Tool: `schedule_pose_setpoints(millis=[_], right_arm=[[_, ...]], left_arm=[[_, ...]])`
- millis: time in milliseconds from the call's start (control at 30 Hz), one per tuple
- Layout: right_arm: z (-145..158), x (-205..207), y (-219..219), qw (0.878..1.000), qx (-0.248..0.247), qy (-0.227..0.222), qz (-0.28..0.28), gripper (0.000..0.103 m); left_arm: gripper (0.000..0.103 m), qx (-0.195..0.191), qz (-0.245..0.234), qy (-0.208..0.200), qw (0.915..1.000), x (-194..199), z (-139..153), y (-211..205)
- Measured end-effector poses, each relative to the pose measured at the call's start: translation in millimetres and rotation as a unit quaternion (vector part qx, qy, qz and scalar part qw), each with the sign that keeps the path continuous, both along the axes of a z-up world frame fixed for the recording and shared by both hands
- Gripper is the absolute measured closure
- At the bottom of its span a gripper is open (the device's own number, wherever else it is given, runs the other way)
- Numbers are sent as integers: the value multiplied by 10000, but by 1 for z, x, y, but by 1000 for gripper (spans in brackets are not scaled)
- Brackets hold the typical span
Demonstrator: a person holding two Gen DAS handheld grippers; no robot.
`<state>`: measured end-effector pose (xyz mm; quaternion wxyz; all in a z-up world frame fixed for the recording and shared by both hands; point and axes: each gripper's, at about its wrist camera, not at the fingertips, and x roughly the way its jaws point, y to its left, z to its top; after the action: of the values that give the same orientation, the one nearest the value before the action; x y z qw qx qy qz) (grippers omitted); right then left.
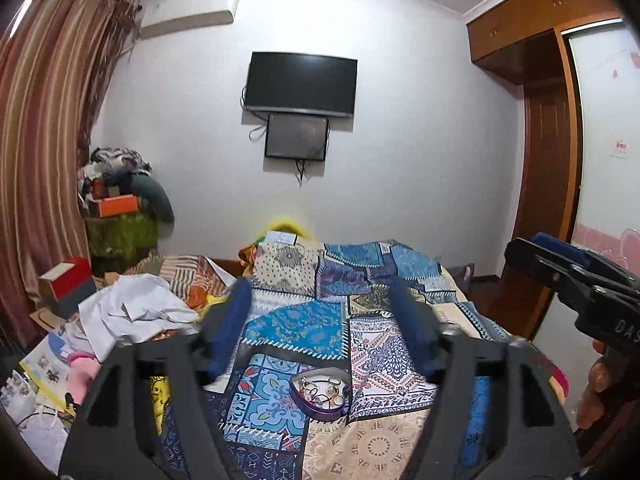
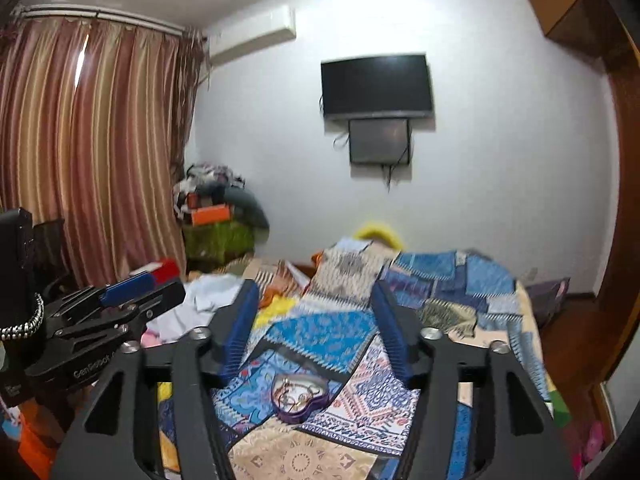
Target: Organize jewelry
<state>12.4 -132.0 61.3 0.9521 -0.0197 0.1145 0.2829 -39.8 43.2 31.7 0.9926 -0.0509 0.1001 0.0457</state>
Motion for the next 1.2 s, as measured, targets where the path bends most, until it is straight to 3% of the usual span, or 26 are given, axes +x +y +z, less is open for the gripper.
schedule_pose_setpoints(millis=[67, 333, 1200], right_arm=[[2, -6, -1, 9998, 43, -143, -98, 27], [-2, -9, -1, 9990, 58, -247, -366, 5], [-11, -14, -10, 9993, 21, -2, -382, 5]], left_arm=[[7, 29, 66, -83, 9999, -7, 2, -1], [1, 28, 144, -164, 9998, -15, 2, -2], [1, -79, 235, 87, 9997, -10, -7, 0]])
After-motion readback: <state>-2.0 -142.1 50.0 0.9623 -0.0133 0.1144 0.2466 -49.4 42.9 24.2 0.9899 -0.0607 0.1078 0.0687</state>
